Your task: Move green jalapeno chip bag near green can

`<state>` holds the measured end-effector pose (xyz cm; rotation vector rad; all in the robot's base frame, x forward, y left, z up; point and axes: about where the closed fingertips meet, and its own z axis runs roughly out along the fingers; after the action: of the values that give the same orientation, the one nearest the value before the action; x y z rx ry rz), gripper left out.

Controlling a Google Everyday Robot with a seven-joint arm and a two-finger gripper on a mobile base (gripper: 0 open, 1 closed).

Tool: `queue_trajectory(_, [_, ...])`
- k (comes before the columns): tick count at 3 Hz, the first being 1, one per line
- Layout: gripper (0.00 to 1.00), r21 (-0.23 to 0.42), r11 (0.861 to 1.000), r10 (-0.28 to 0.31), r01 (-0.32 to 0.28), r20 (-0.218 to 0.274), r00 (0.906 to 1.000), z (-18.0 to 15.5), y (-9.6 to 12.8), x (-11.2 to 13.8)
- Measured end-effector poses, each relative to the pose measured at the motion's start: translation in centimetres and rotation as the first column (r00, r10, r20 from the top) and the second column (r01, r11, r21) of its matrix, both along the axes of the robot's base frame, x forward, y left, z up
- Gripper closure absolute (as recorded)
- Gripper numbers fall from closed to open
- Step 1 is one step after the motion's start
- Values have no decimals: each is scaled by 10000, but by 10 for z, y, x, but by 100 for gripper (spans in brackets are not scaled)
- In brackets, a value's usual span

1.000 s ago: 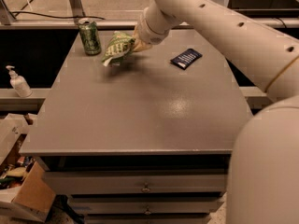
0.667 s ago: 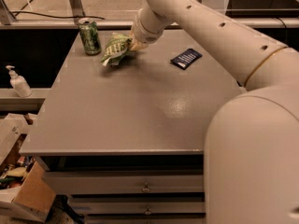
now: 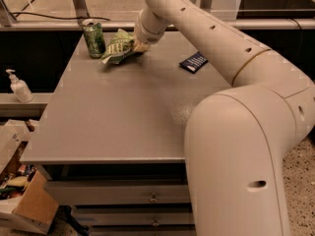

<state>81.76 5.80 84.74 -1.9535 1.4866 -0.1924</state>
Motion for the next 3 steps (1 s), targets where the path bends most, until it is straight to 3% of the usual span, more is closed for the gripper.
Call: queue_trajectory(3, [13, 546, 9985, -36, 45, -159, 9999, 5, 16, 4])
